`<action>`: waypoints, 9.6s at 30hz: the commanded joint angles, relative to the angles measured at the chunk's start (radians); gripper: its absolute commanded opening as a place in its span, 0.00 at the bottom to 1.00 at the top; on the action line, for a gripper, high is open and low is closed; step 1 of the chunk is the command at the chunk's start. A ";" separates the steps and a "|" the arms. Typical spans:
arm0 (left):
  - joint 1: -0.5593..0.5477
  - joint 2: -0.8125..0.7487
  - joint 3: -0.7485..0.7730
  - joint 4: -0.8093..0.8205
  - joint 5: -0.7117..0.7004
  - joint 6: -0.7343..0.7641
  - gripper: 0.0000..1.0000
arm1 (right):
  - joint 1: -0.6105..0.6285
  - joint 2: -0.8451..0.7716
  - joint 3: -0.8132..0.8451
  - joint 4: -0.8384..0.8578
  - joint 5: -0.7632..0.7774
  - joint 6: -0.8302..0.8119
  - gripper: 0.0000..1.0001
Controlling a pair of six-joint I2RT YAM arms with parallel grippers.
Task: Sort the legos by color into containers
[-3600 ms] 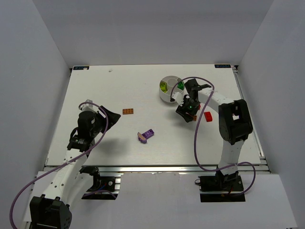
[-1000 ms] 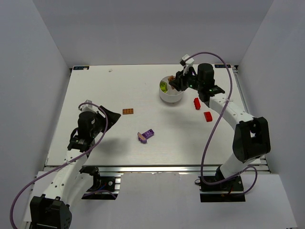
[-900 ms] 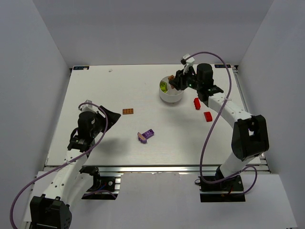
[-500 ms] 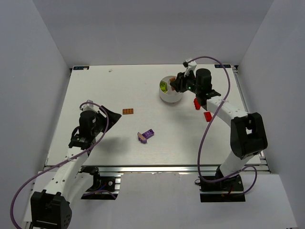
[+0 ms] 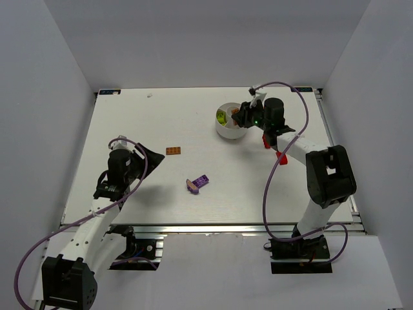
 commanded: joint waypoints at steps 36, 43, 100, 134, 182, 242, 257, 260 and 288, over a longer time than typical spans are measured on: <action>0.002 0.017 0.017 0.050 0.018 -0.027 0.74 | -0.080 0.015 -0.025 0.135 -0.073 0.047 0.58; 0.000 0.210 0.066 0.049 0.014 -0.121 0.32 | -0.108 -0.164 0.029 -0.232 -0.089 -0.308 0.89; -0.075 1.252 1.017 -0.486 0.000 -0.376 0.00 | -0.287 -0.708 -0.175 -0.592 -0.432 -0.446 0.40; -0.449 1.043 0.971 0.297 -0.008 0.152 0.00 | -0.287 -0.777 -0.171 -0.624 -0.426 -0.466 0.40; -0.520 1.255 1.101 0.326 -0.339 0.304 0.40 | -0.290 -0.792 -0.174 -0.633 -0.423 -0.478 0.41; -0.584 0.930 0.684 -0.373 0.000 0.994 0.69 | -0.224 -0.694 -0.088 -1.238 -0.661 -0.998 0.83; -0.618 1.040 0.764 -0.410 -0.077 0.997 0.62 | -0.224 -0.691 -0.082 -1.230 -0.664 -0.981 0.83; -0.625 1.071 0.819 -0.444 -0.088 1.002 0.61 | -0.224 -0.692 -0.080 -1.228 -0.664 -0.979 0.83; -0.688 1.229 1.044 -0.755 -0.284 0.993 0.53 | -0.224 -0.709 -0.091 -1.213 -0.675 -0.975 0.83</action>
